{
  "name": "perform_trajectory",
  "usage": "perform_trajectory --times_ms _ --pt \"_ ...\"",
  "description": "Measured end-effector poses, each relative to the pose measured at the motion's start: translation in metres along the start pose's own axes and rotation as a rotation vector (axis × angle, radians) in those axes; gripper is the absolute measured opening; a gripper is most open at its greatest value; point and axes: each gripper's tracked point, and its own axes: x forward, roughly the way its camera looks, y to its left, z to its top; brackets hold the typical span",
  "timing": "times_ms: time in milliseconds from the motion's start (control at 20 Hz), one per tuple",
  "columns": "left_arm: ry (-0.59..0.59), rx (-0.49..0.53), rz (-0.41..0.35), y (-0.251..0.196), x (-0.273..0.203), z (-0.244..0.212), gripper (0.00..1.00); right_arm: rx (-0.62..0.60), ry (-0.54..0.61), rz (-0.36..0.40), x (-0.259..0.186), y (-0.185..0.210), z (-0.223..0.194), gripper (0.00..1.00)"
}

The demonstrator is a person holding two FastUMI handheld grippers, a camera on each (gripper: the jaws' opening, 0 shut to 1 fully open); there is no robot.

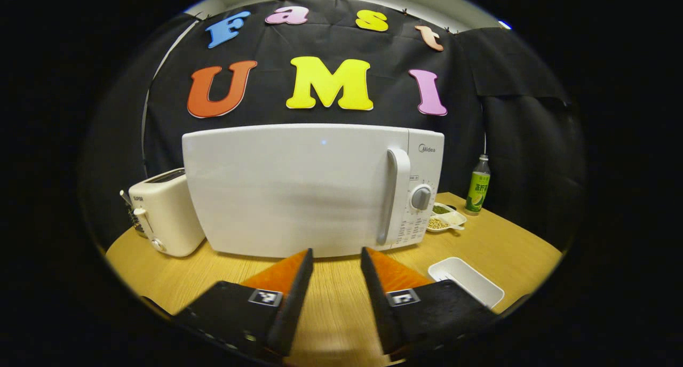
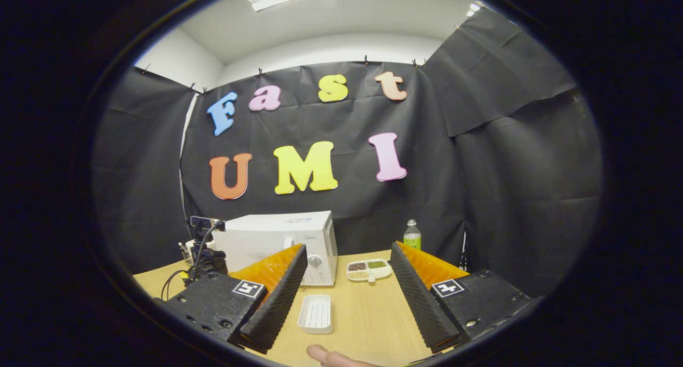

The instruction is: Open the microwave oven with the left hand, put the food in, and close the microwave oven.

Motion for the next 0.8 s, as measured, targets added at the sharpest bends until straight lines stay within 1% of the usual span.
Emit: perform_trajectory --times_ms 50,100,250,350,450,500,550,700,750,800 --pt "-0.012 -0.004 0.025 0.005 -0.014 0.003 0.98 0.002 -0.002 0.0 -0.006 0.002 0.002 0.91" --pt "-0.022 -0.004 0.047 0.01 -0.026 0.008 0.98 0.003 -0.006 -0.001 -0.011 0.003 0.005 0.91" --pt "-0.047 -0.004 0.069 0.01 -0.067 0.026 0.96 0.004 -0.026 -0.01 -0.027 0.006 0.013 0.91" --pt "-0.082 -0.006 0.106 0.017 -0.094 0.044 0.96 -0.015 -0.039 -0.016 -0.035 0.009 0.02 0.91" --pt "-0.113 -0.017 0.123 0.02 -0.121 0.061 0.96 -0.028 -0.066 -0.033 -0.042 0.008 0.031 0.91" --pt "-0.124 -0.023 0.122 0.019 -0.133 0.068 0.95 -0.03 -0.083 -0.038 -0.046 0.009 0.038 0.99" --pt "-0.135 -0.017 0.128 0.019 -0.147 0.075 0.95 -0.03 -0.097 -0.037 -0.051 0.01 0.044 0.91" --pt "-0.17 0.041 0.16 0.023 -0.181 0.096 0.95 -0.032 -0.127 -0.028 -0.067 0.018 0.061 0.91" --pt "-0.175 0.049 0.168 0.023 -0.191 0.102 0.95 -0.035 -0.139 -0.026 -0.071 0.019 0.066 0.99" --pt "-0.175 0.055 0.169 0.021 -0.202 0.108 0.95 -0.041 -0.148 -0.022 -0.075 0.02 0.071 0.91"
